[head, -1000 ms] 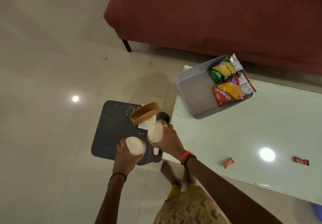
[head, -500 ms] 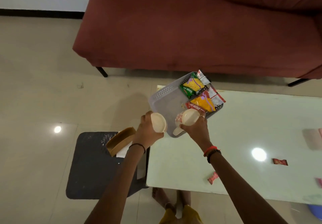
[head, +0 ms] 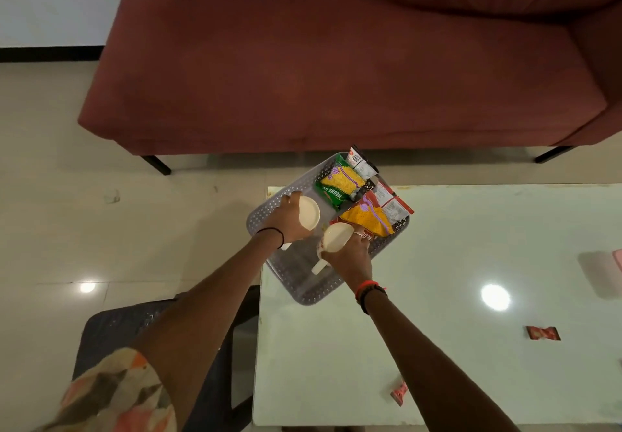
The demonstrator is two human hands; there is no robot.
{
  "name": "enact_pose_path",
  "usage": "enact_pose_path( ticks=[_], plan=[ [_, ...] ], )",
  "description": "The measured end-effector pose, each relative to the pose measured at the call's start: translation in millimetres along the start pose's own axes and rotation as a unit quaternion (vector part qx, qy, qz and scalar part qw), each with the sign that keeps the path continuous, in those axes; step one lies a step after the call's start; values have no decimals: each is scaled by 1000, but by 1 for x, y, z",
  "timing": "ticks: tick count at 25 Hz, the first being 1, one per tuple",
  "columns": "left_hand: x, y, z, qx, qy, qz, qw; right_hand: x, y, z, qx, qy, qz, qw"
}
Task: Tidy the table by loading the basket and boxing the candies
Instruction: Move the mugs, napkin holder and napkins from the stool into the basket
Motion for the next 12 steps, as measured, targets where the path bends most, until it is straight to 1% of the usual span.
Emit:
enact_pose_path(
  ticks=[6,10,12],
  plan=[
    [17,-8,46,18,-6,16,1000,15,-15,15,-3,-2,24,1000],
    [14,-9,63,28,1,2,1000,20,-21,16,22,-11,38,999],
    [10,-10,68,40,8,13,999,24,-22,13,23,-11,49,998]
  ],
)
Point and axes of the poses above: each hand's wrist, its own z-axis towards the middle knuckle, its own x-axis out of the palm, y = z × x, the point moved 5 cm from there along z, towards the middle knuckle, and after that the axes turned 14 degrees about -x, right-handed, at the moved point
